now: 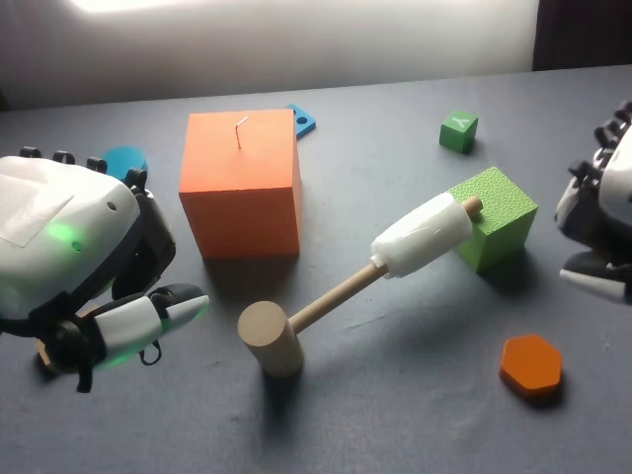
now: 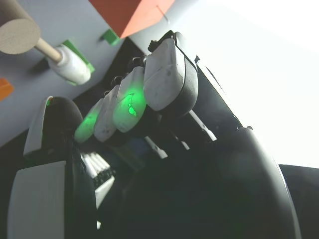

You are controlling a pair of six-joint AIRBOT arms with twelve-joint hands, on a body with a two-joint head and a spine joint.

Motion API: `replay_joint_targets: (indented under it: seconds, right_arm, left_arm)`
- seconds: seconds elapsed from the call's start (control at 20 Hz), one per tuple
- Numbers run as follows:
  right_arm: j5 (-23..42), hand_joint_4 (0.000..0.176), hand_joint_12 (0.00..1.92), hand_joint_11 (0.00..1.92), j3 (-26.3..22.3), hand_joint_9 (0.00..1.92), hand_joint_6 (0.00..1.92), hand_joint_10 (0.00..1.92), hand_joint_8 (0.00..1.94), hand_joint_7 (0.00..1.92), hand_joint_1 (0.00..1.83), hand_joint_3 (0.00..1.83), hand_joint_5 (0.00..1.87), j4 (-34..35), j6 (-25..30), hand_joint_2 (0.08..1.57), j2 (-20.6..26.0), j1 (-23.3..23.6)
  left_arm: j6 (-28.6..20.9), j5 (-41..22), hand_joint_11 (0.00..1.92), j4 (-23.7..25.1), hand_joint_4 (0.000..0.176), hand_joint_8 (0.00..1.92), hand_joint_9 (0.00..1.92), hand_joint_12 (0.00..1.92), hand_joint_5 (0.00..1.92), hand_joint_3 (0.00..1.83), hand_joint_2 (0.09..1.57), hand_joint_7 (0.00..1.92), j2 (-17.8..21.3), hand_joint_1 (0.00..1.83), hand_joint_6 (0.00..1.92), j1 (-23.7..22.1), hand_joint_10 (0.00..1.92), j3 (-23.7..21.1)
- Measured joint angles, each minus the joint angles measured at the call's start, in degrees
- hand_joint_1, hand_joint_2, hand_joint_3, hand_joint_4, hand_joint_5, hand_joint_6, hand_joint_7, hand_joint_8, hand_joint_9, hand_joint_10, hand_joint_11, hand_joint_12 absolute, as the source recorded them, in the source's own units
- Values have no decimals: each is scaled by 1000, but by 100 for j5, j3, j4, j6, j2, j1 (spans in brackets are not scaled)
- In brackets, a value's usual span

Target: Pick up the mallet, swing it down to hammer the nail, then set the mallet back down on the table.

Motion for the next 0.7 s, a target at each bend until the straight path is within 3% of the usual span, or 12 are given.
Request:
replay_joint_targets:
  seconds: [0.1,0.45,0.55,0.65,0.7]
  right_arm:
    - [-22,0,365,0,-15,103,13,14,12,124,81,16,123,20,-20,1202,-72,0]
    - [-50,0,378,0,-114,113,1,0,0,125,132,0,121,474,-514,1198,-111,0]
    - [33,0,275,0,-109,58,0,0,0,62,294,0,61,492,-791,1180,-129,-15]
    - [61,0,112,0,138,1,0,0,0,2,821,0,1,715,-841,1069,-372,-22]
    - [7,0,91,0,249,0,0,0,0,0,923,0,0,841,-852,1031,-476,-4]
  left_arm:
    - [0,26,0,-20,0,0,0,7,0,48,1267,0,0,0,0,0,0,22]
    - [-184,48,2,79,0,0,0,2,0,20,1273,1,0,0,0,81,0,107]
    - [-387,103,2,304,0,0,0,2,0,17,1274,0,0,0,0,144,0,170]
    - [-809,201,1,765,0,0,0,2,0,18,1281,0,0,0,0,295,0,313]
    - [-999,262,5,946,0,0,0,3,0,17,1280,0,0,0,0,341,0,380]
